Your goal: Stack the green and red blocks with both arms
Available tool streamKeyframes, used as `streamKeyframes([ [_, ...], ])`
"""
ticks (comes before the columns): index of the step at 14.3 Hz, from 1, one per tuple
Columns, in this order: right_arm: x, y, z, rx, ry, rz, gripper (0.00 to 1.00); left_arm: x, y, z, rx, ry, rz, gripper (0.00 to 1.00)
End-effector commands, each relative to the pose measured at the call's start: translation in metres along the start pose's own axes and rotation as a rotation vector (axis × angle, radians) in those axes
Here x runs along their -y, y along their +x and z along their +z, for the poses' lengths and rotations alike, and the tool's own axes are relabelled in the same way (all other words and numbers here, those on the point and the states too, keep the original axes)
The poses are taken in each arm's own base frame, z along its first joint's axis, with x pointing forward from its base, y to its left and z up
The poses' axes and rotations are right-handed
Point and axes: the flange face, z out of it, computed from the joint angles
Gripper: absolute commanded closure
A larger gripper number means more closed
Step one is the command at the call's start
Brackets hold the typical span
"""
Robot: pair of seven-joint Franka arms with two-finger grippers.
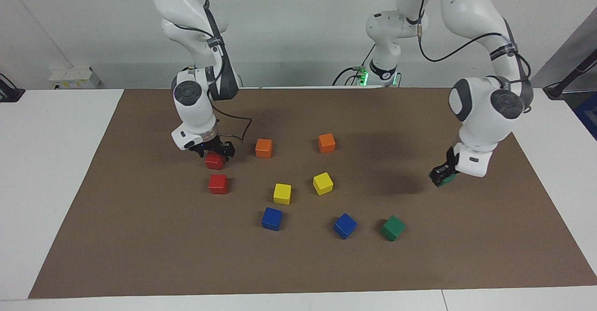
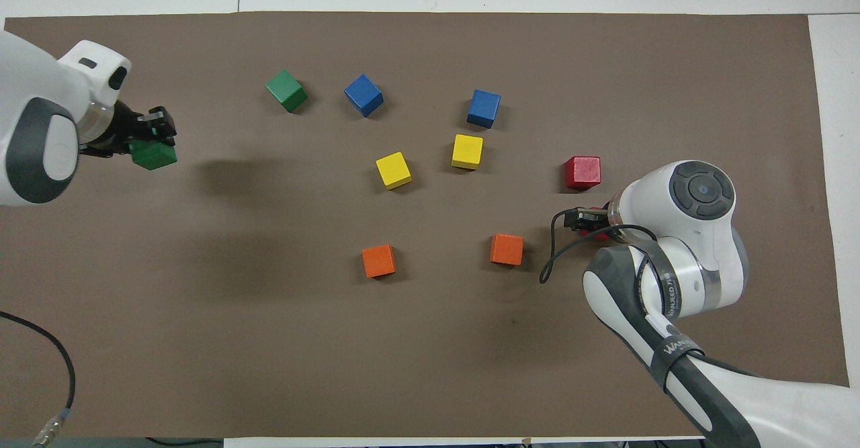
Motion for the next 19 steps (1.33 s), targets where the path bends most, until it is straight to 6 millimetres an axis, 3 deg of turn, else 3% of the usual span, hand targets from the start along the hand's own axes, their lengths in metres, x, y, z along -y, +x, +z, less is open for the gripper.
streamKeyframes([
  [1, -0.002, -0.007, -0.004, -0.019, 0.019, 0.023, 0.57, 0.056, 0.001, 0.009, 0.008, -0.020, 0.122, 1.00],
  [3, -0.003, -0.004, -0.006, -0.024, 0.022, 0.025, 0.96, 0.082, -0.002, 0.027, -0.005, -0.022, 0.149, 1.00],
  [4, -0.002, 0.000, -0.009, -0.031, 0.025, 0.027, 1.00, 0.093, -0.005, 0.040, -0.022, -0.022, 0.157, 1.00],
  [6, 0.000, 0.015, -0.033, -0.047, 0.031, 0.034, 1.00, 0.101, -0.006, 0.056, -0.073, -0.021, 0.196, 1.00],
  [9, -0.006, 0.044, -0.104, -0.027, 0.023, 0.035, 1.00, 0.103, -0.004, 0.064, -0.086, -0.021, 0.216, 1.00],
  [11, -0.051, 0.070, -0.132, -0.047, 0.026, -0.065, 1.00, 0.111, -0.004, 0.071, -0.106, -0.019, 0.225, 1.00],
  [13, -0.093, 0.082, -0.130, -0.069, 0.026, -0.155, 1.00, 0.112, -0.005, 0.087, -0.127, -0.019, 0.229, 1.00],
  [17, -0.161, 0.093, -0.117, -0.090, 0.018, -0.229, 1.00, 0.112, -0.008, 0.093, -0.126, -0.018, 0.253, 1.00],
  [18, -0.175, 0.094, -0.107, -0.091, 0.018, -0.234, 1.00, 0.113, -0.007, 0.092, -0.124, -0.015, 0.296, 0.30],
  [19, -0.183, 0.095, -0.098, -0.094, 0.016, -0.227, 1.00, 0.114, -0.006, 0.090, -0.117, -0.014, 0.324, 0.00],
])
